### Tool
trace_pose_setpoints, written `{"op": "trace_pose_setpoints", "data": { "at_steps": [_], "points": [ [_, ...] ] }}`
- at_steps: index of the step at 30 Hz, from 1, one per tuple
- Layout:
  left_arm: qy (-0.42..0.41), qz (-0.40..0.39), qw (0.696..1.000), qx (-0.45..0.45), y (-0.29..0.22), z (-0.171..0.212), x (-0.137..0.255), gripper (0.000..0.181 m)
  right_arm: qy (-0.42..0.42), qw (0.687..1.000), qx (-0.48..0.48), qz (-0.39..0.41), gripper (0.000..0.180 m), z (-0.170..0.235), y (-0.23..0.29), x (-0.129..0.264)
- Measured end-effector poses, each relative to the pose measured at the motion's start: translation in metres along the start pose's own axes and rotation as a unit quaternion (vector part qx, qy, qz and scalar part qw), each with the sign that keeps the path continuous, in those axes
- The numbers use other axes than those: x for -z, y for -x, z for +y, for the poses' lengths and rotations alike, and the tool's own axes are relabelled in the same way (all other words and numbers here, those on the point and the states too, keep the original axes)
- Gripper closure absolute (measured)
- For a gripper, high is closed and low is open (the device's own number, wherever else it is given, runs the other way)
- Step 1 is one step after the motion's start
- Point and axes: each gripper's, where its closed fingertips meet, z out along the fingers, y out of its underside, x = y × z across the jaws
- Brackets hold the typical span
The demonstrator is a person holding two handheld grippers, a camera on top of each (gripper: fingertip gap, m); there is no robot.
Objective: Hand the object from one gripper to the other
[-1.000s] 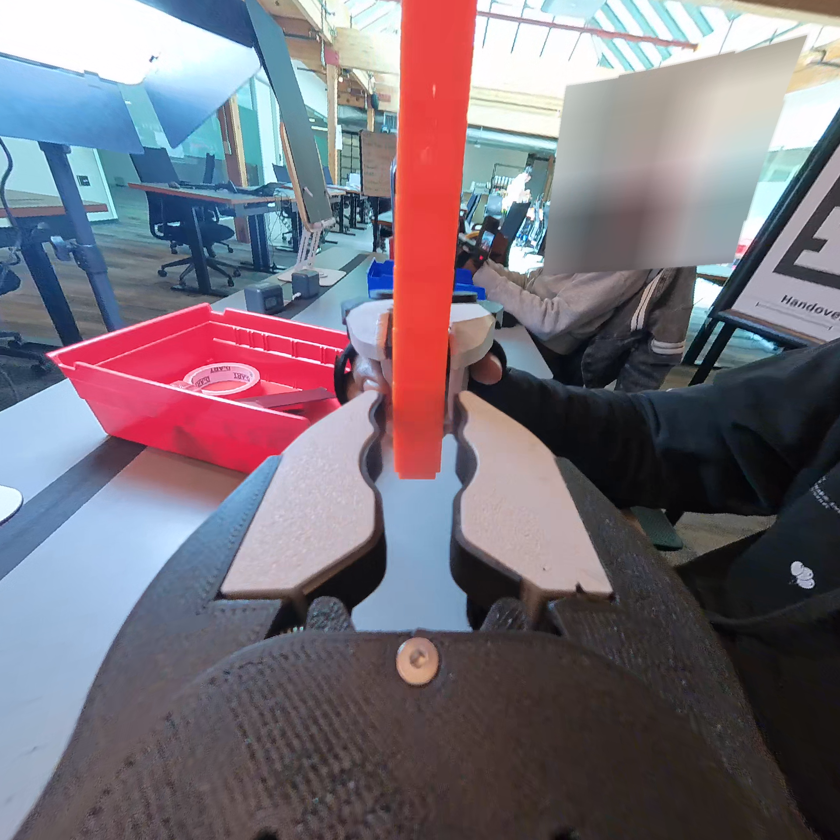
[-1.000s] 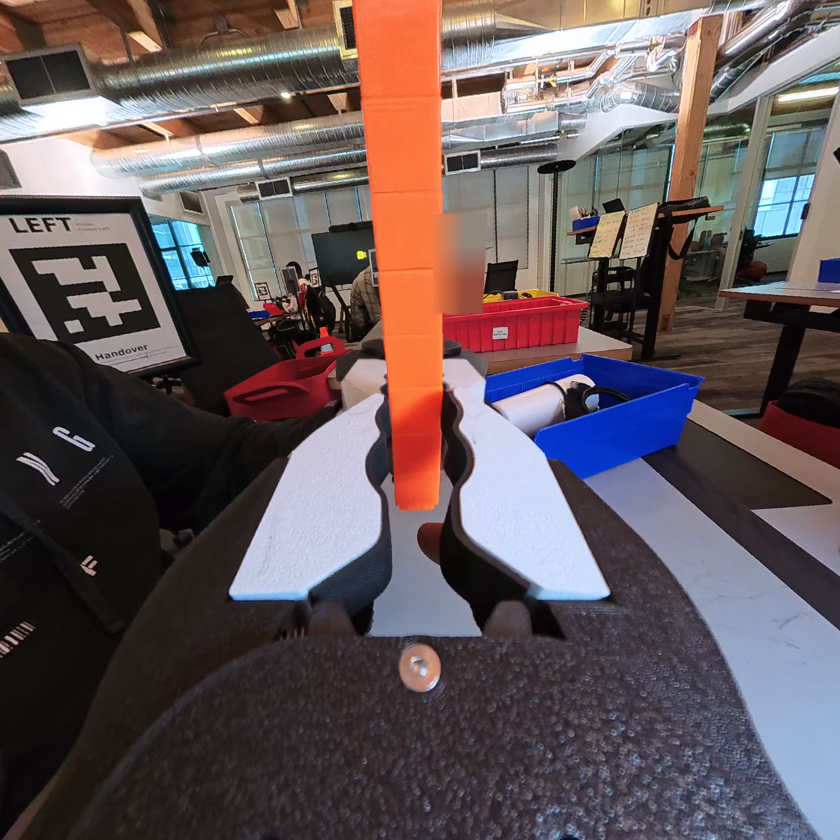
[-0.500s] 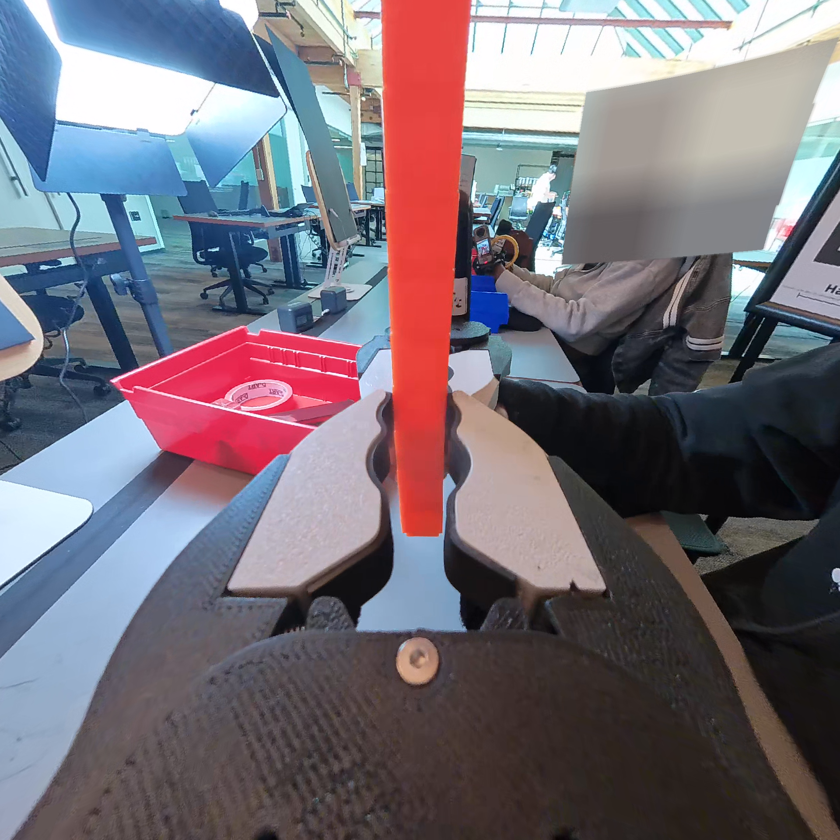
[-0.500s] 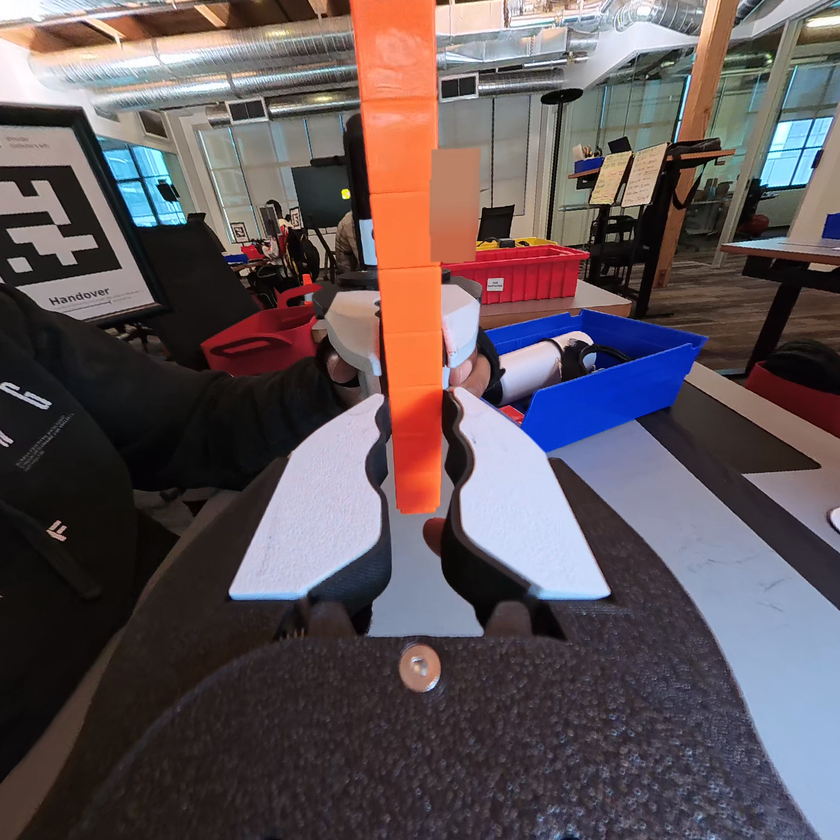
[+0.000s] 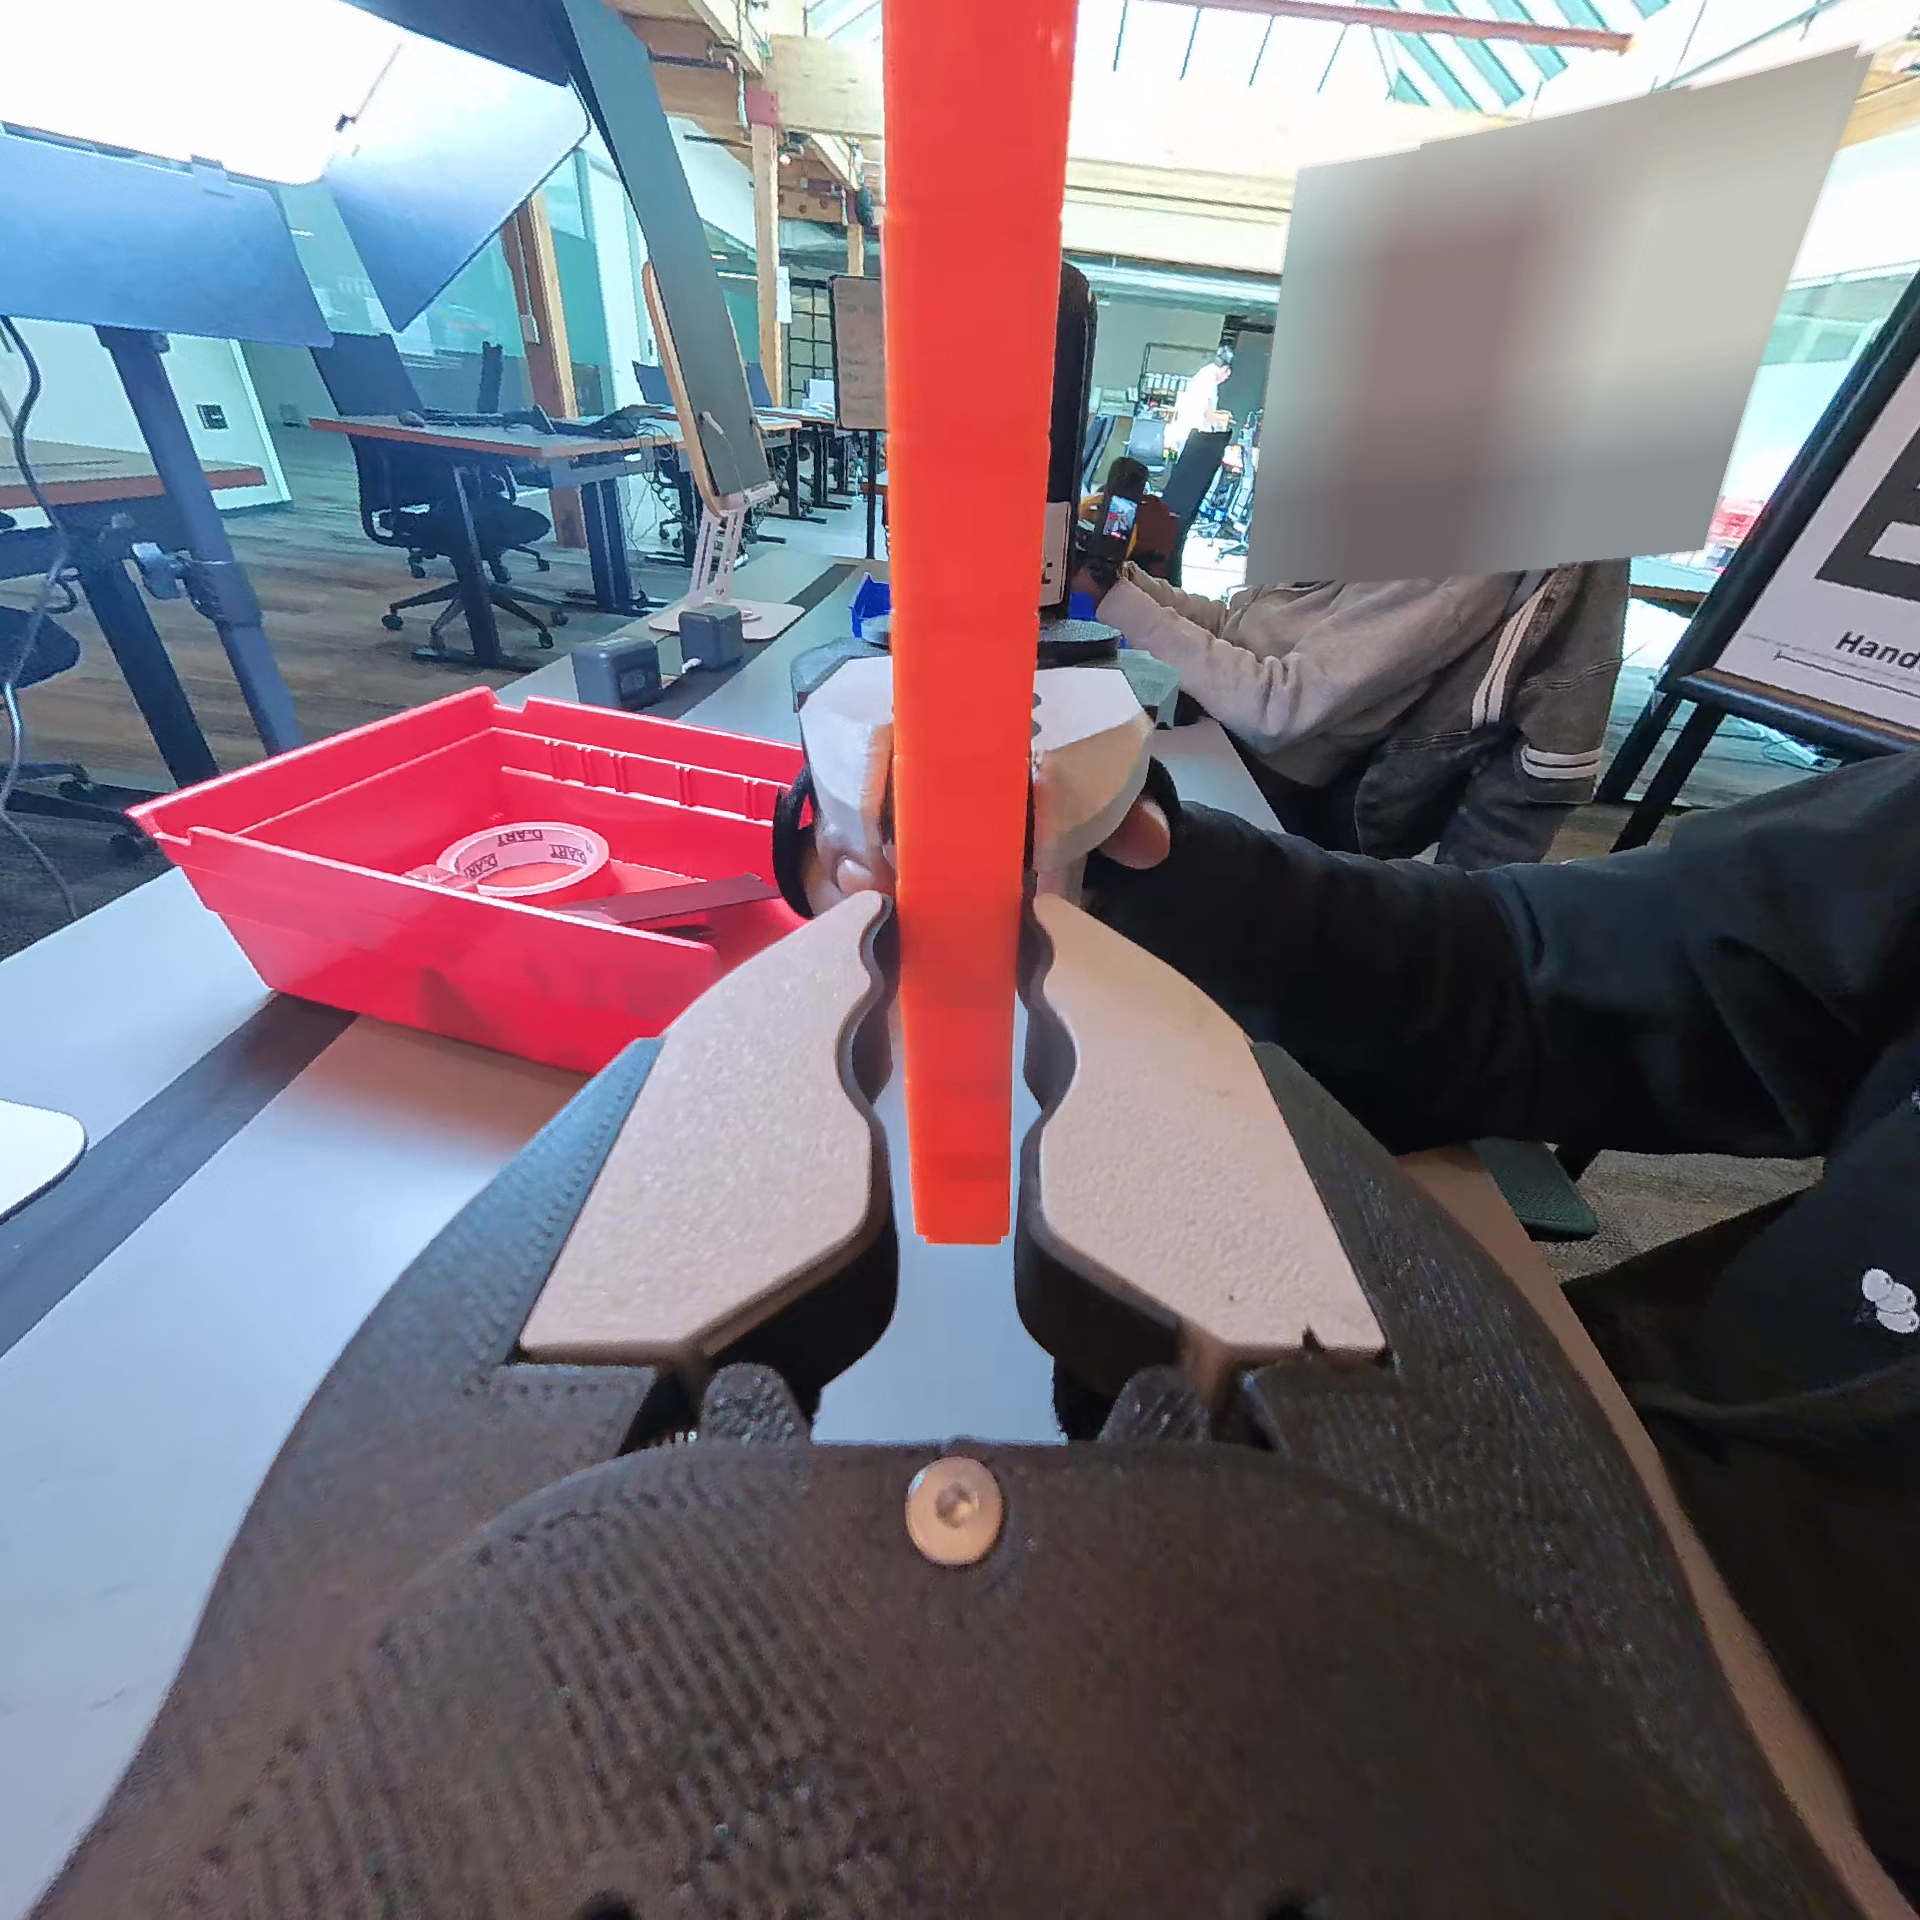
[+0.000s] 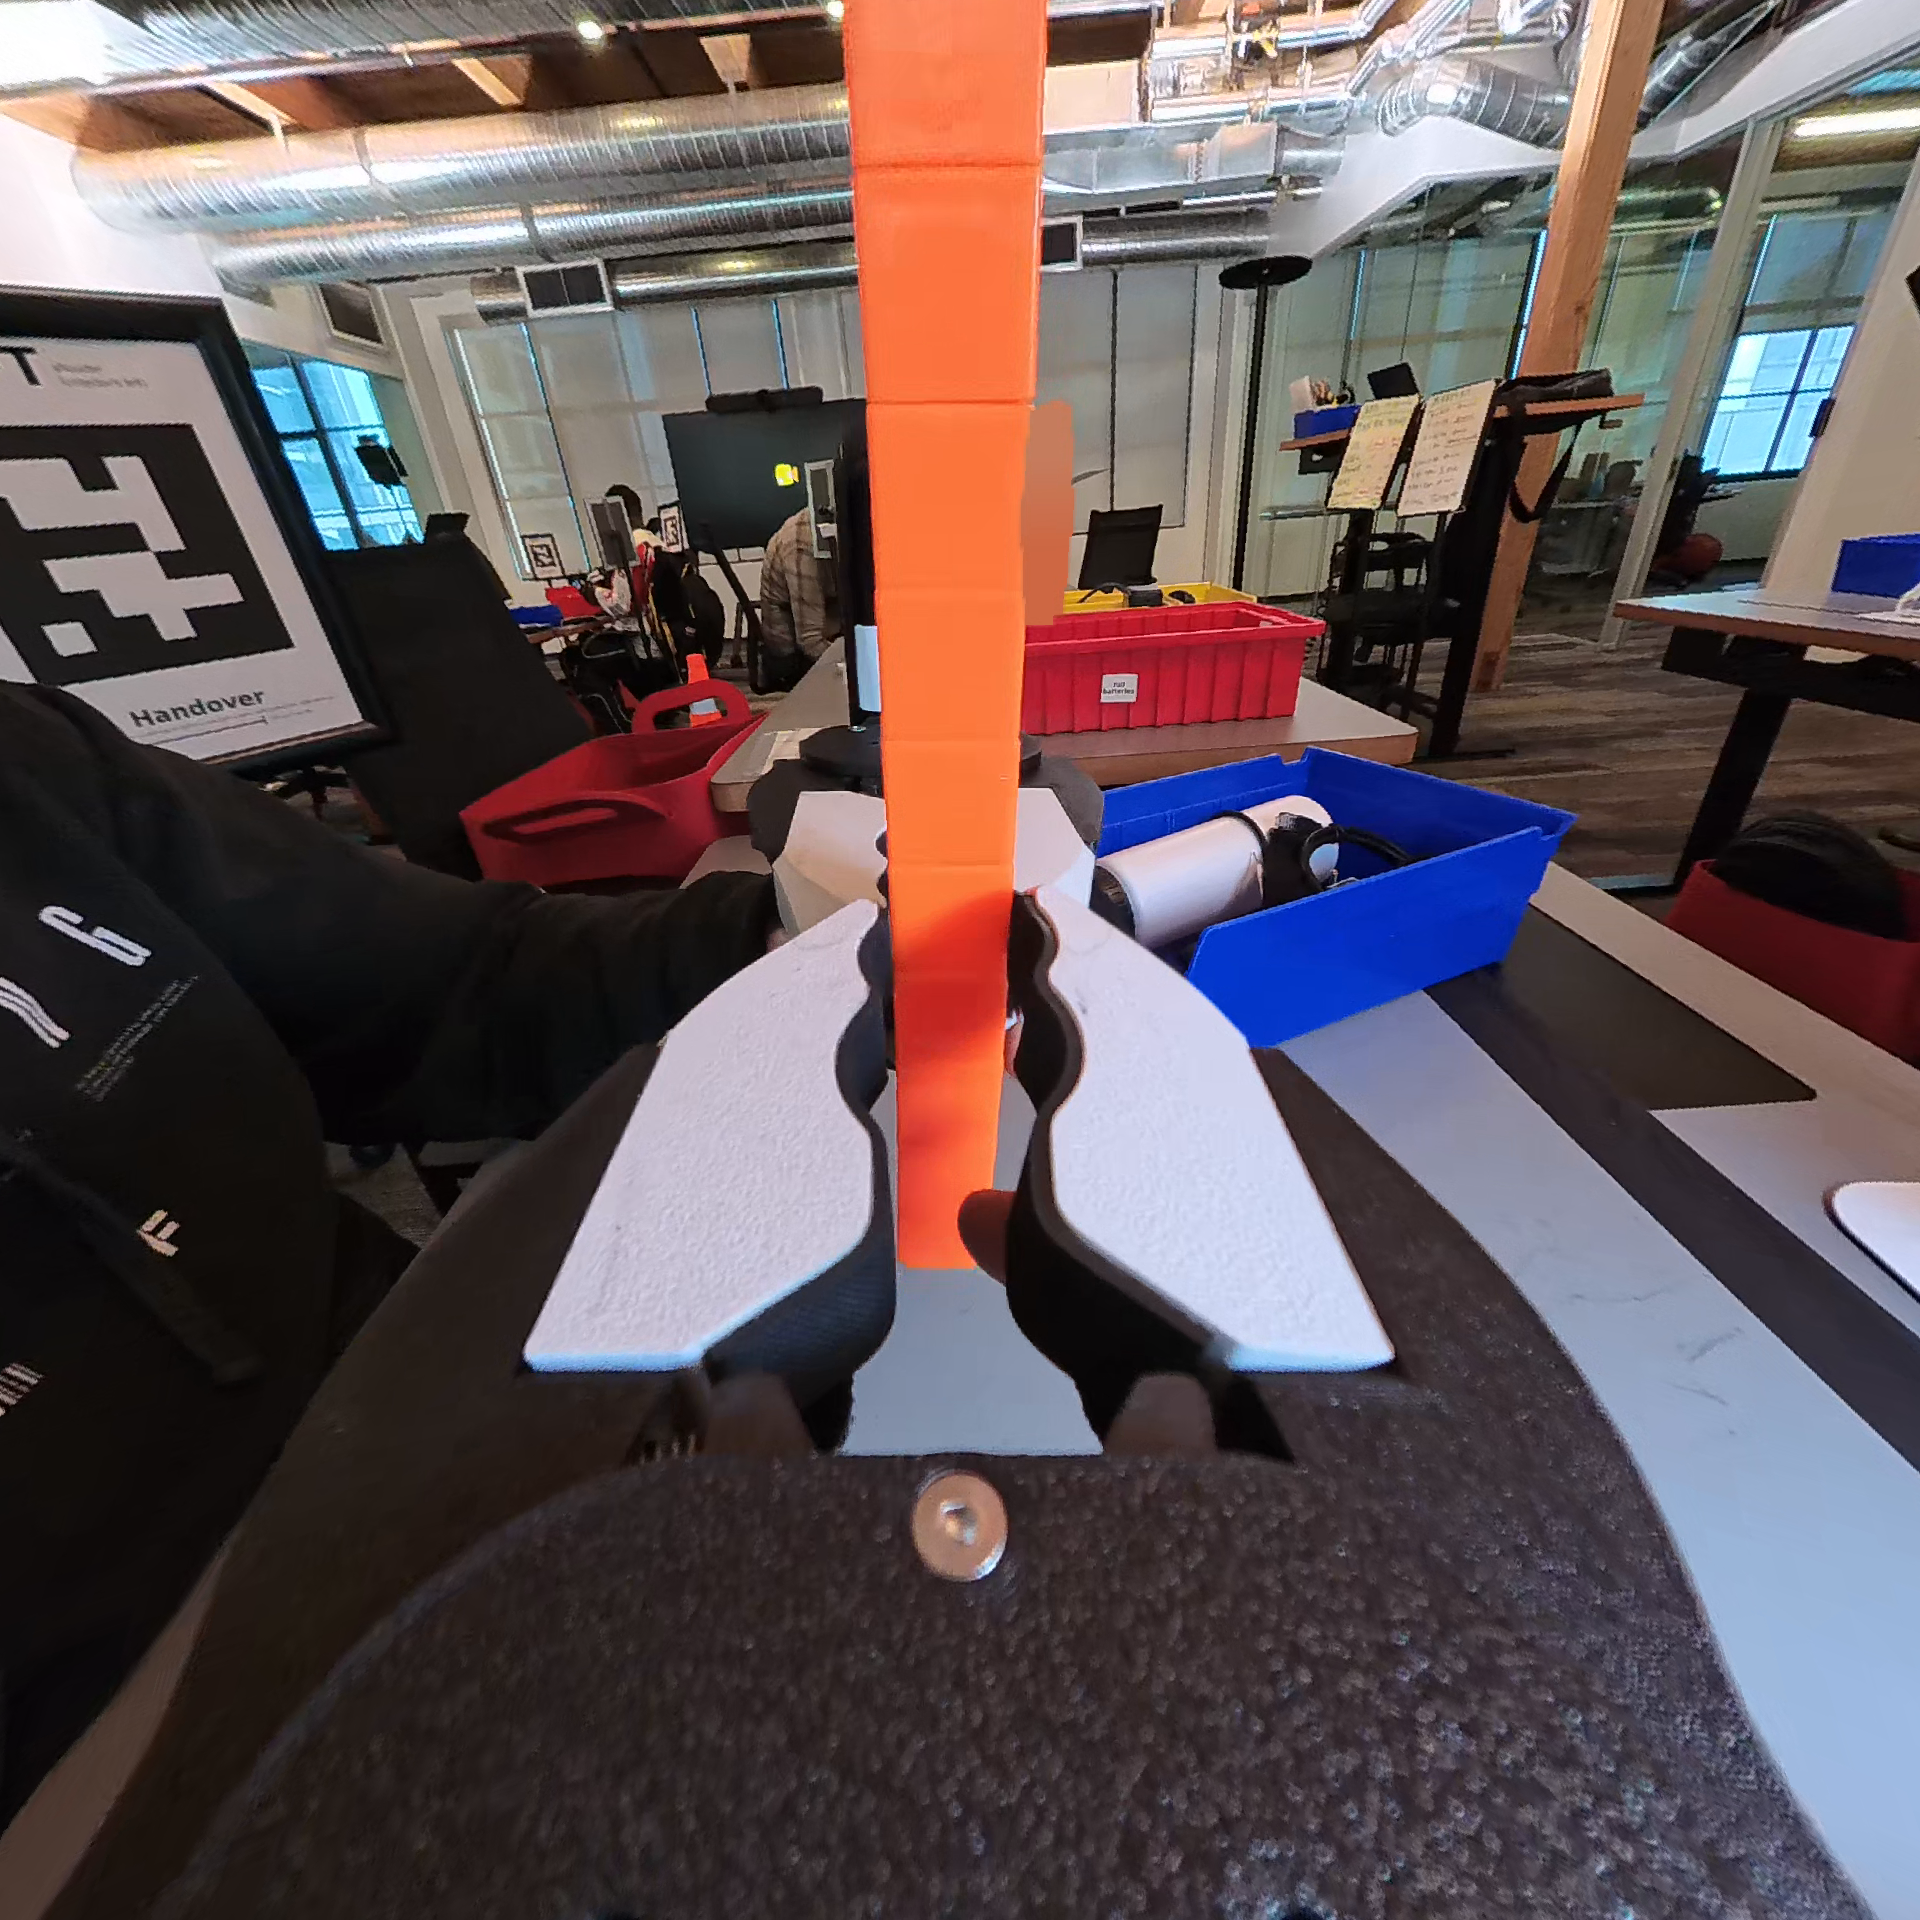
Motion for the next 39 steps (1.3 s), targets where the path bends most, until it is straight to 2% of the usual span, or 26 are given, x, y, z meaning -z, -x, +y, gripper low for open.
{"op": "trace_pose_setpoints", "data": {
  "at_steps": [7, 12, 16, 30, 33, 39],
  "points": [
    [-0.042, 0.003, 0.999, 0.014, 0.001, -0.022, 0.016, 0.144, 0.006, 1.0, -0.001, 0.001, 0.159, 0.004, -0.001, -0.001],
    [-0.047, -0.007, 0.999, 0.002, -0.002, -0.027, 0.015, 0.145, 0.021, 1.0, -0.003, -0.004, 0.159, 0.015, 0.0, -0.009],
    [-0.041, -0.015, 0.999, -0.003, 0.0, -0.024, 0.014, 0.159, 0.032, 0.999, 0.005, 0.0, 0.159, 0.018, 0.002, -0.014],
    [-0.016, -0.009, 1.0, -0.001, 0.0, -0.01, 0.005, 0.159, -0.013, 1.0, 0.017, 0.016, 0.148, -0.014, 0.001, 0.006],
    [-0.007, -0.007, 1.0, -0.004, -0.002, -0.005, -0.001, 0.159, -0.013, 1.0, 0.008, 0.007, 0.159, -0.01, 0.002, 0.002],
    [-0.026, -0.009, 1.0, -0.003, -0.001, -0.012, 0.004, 0.158, -0.022, 1.0, -0.002, 0.002, 0.159, -0.011, 0.001, 0.003]
  ]
}}
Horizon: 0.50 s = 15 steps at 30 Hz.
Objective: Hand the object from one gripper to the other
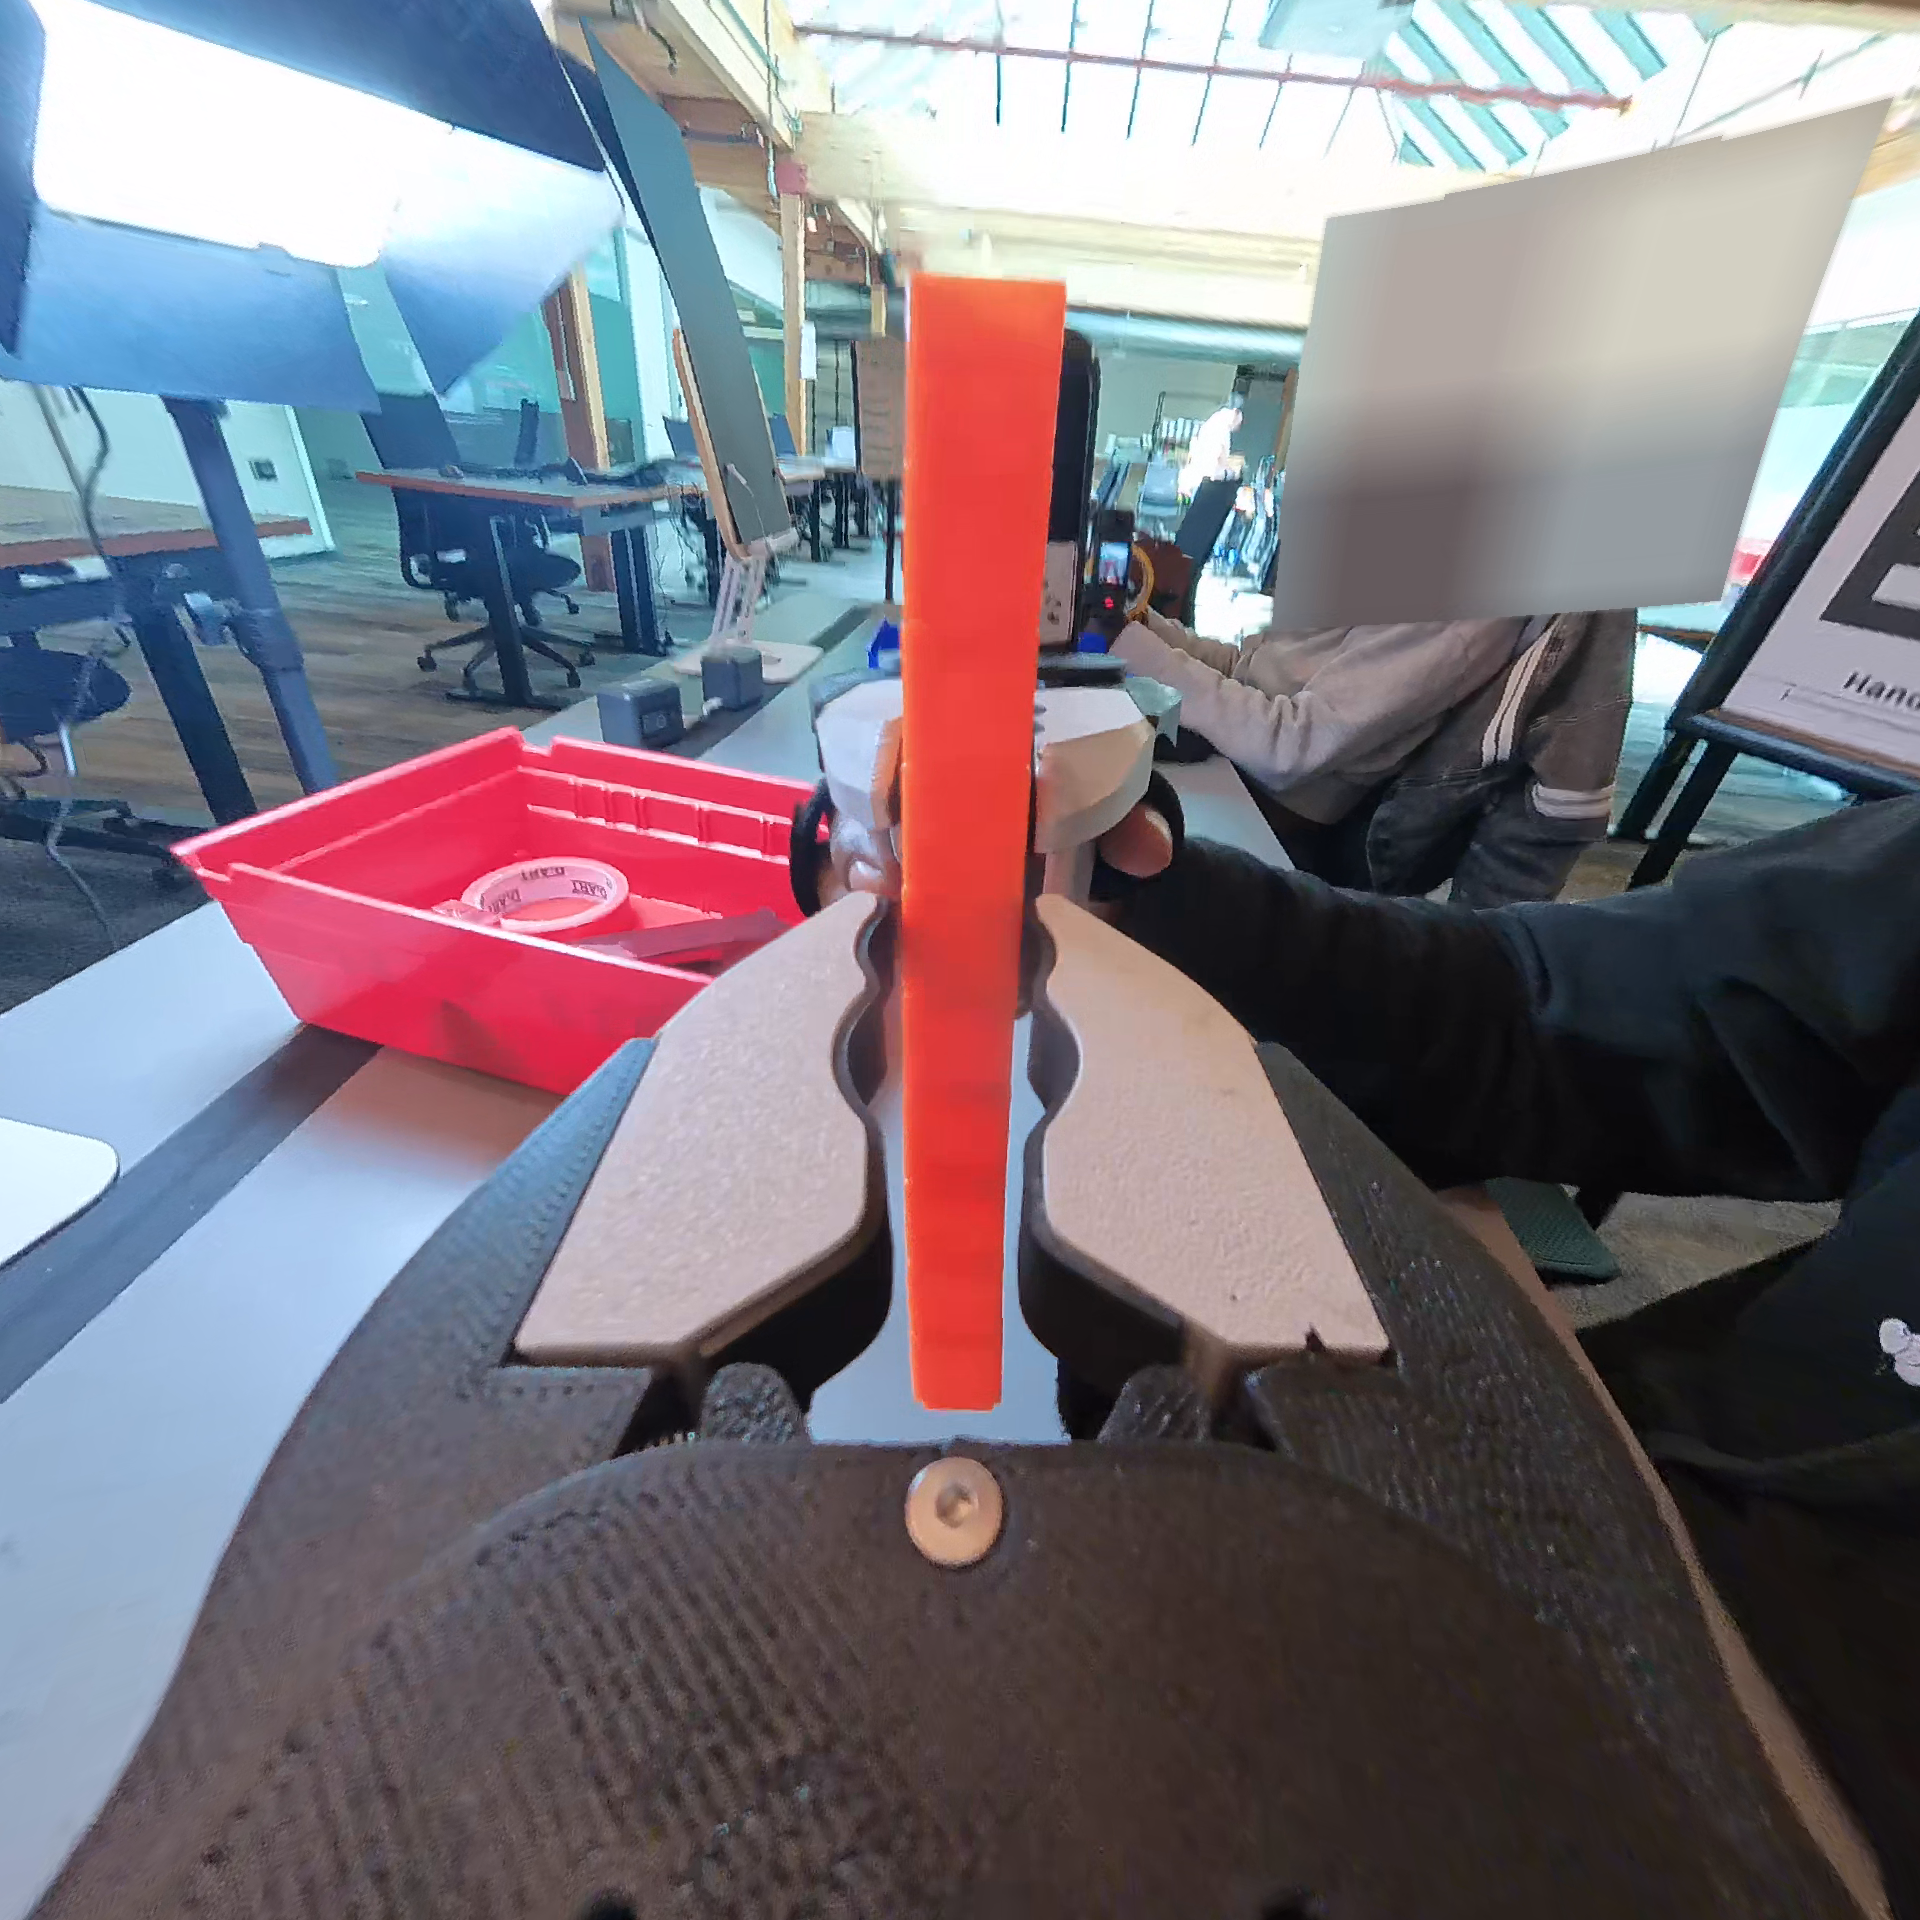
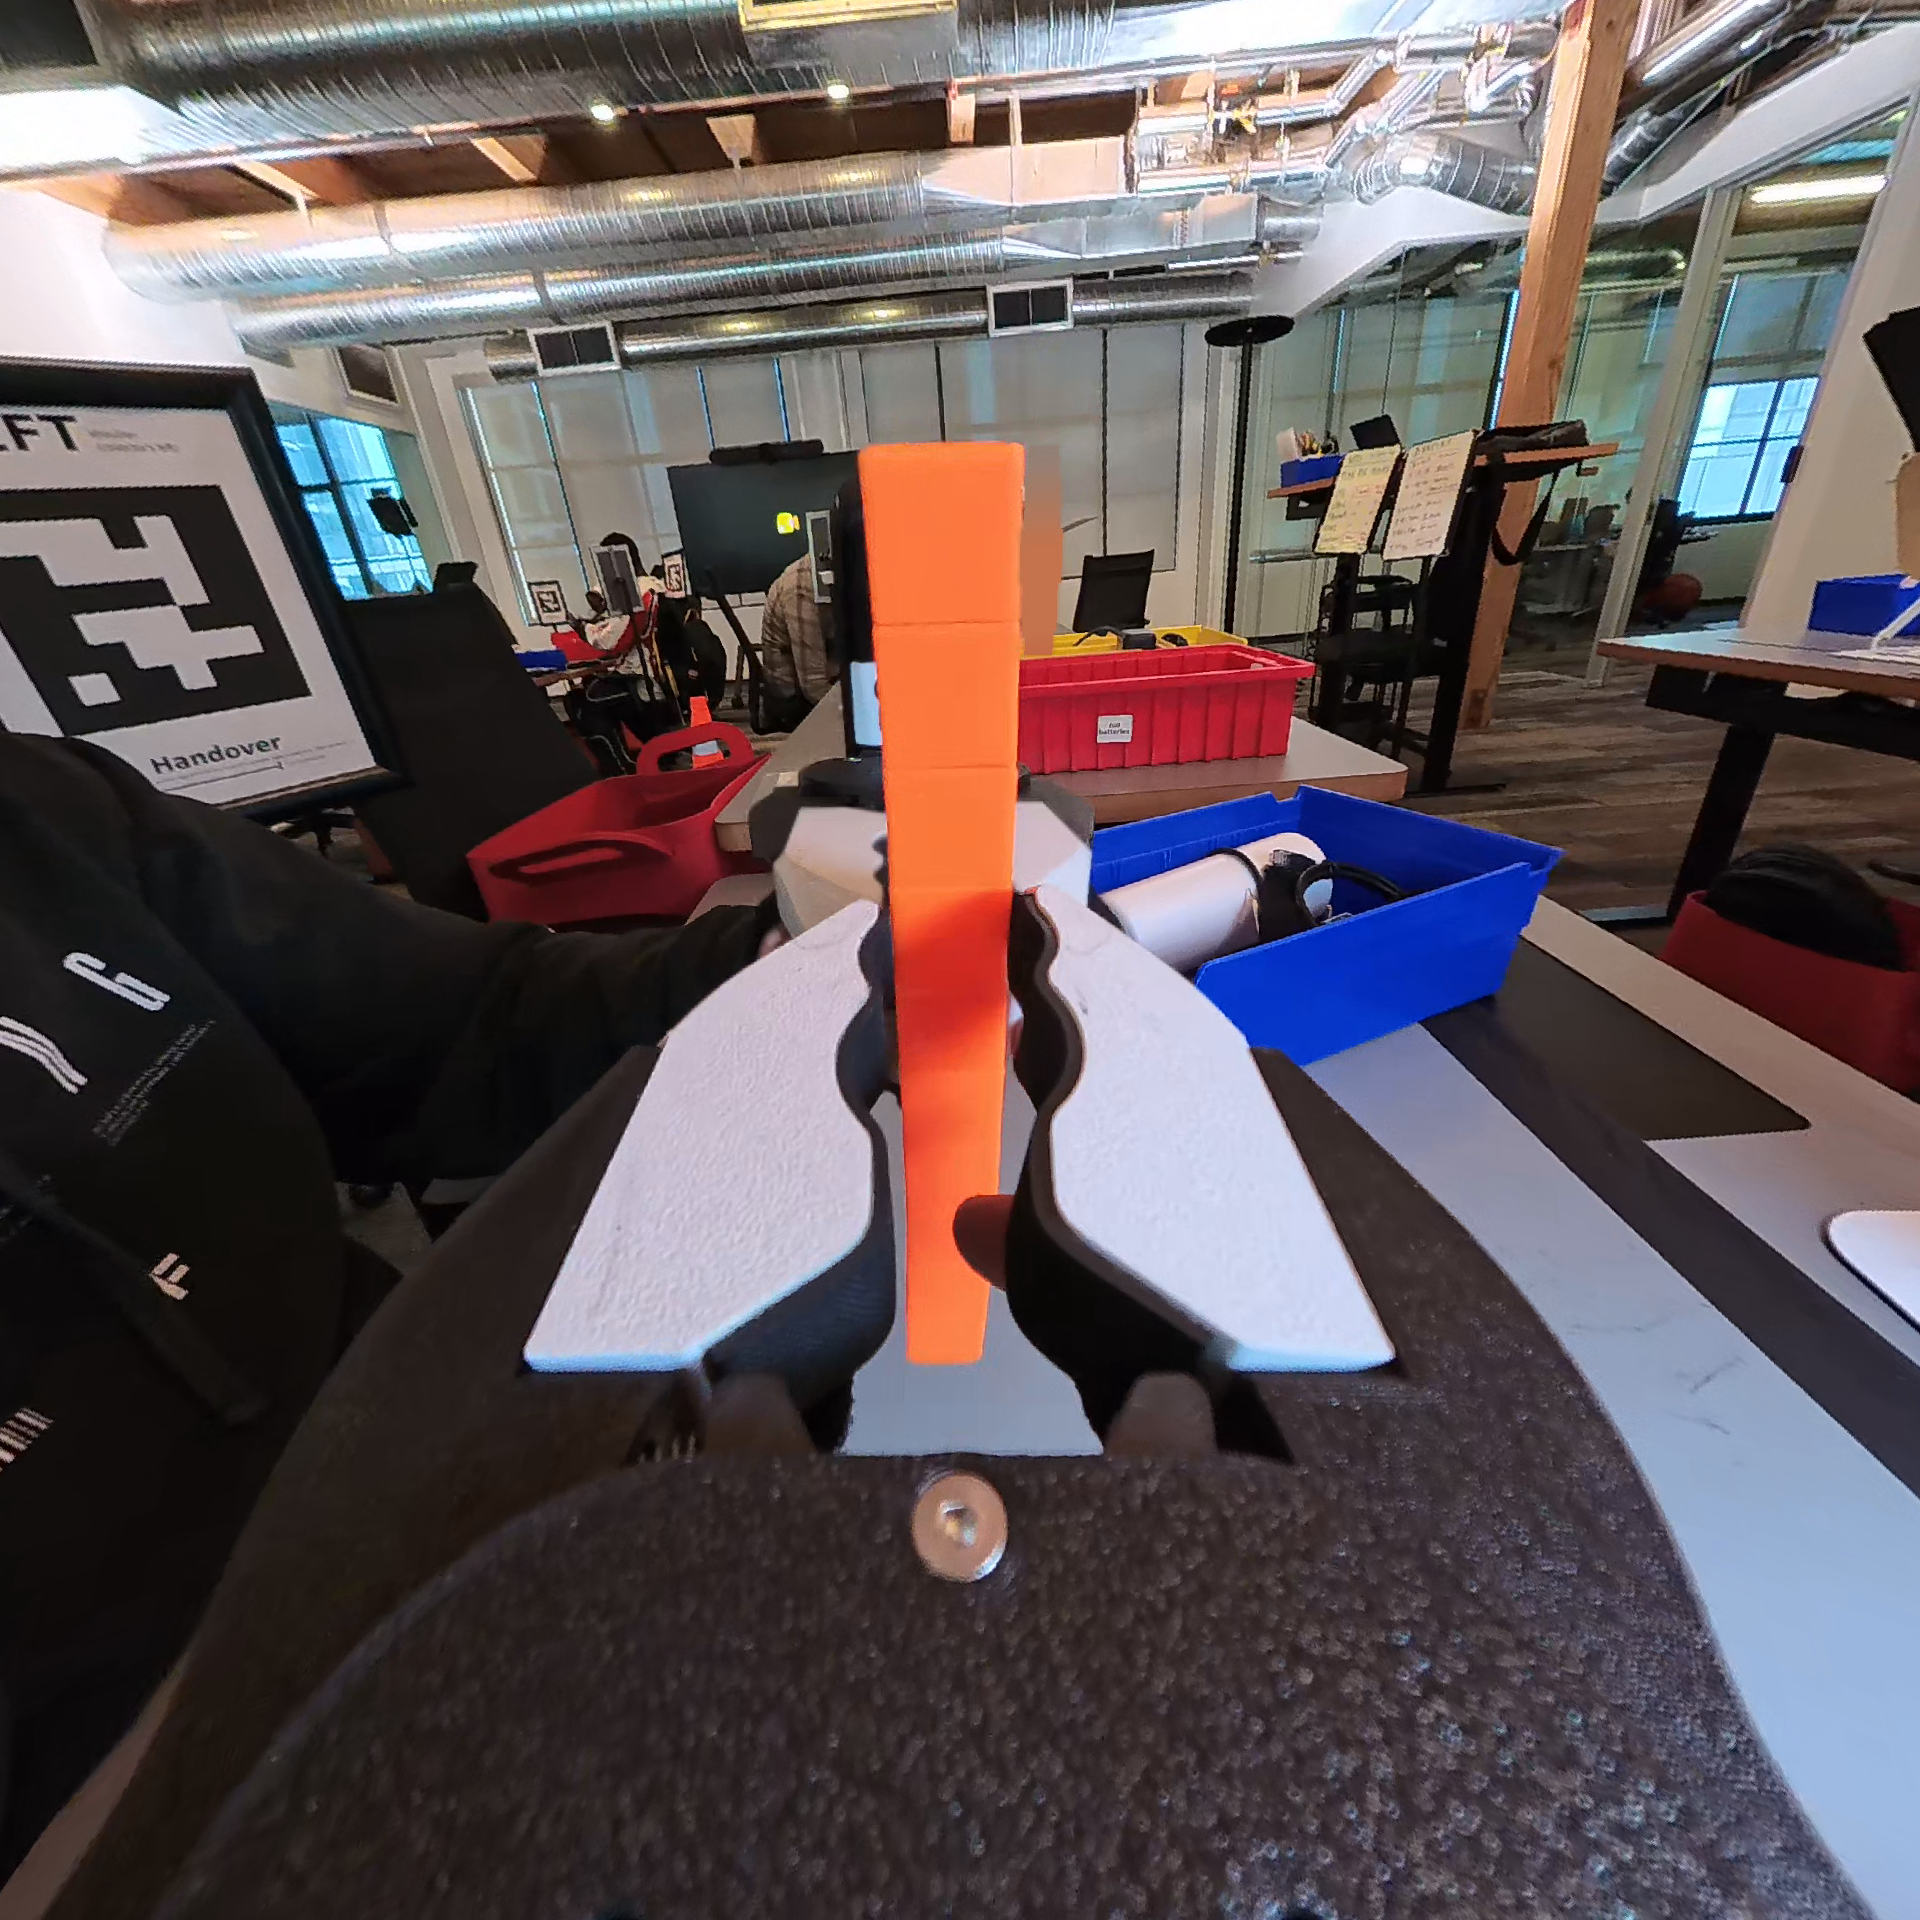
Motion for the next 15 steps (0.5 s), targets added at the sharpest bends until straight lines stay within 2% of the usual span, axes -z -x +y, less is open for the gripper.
{"op": "trace_pose_setpoints", "data": {
  "at_steps": [3, 8, 12, 15],
  "points": [
    [-0.024, -0.001, 1.0, 0.001, 0.001, -0.014, 0.01, 0.148, 0.005, 1.0, 0.001, 0.001, 0.159, 0.002, 0.0, 0.0],
    [-0.029, -0.005, 0.999, -0.012, -0.003, -0.021, 0.012, 0.145, 0.025, 1.0, 0.001, -0.002, 0.159, 0.014, 0.001, -0.009],
    [-0.013, -0.007, 1.0, -0.021, -0.003, -0.014, 0.008, 0.159, 0.036, 0.999, 0.002, -0.008, 0.159, 0.021, 0.004, -0.016],
    [-0.007, -0.007, 1.0, -0.02, -0.002, -0.013, 0.009, 0.159, 0.039, 0.999, 0.007, -0.001, 0.159, 0.021, 0.003, -0.016]
  ]
}}
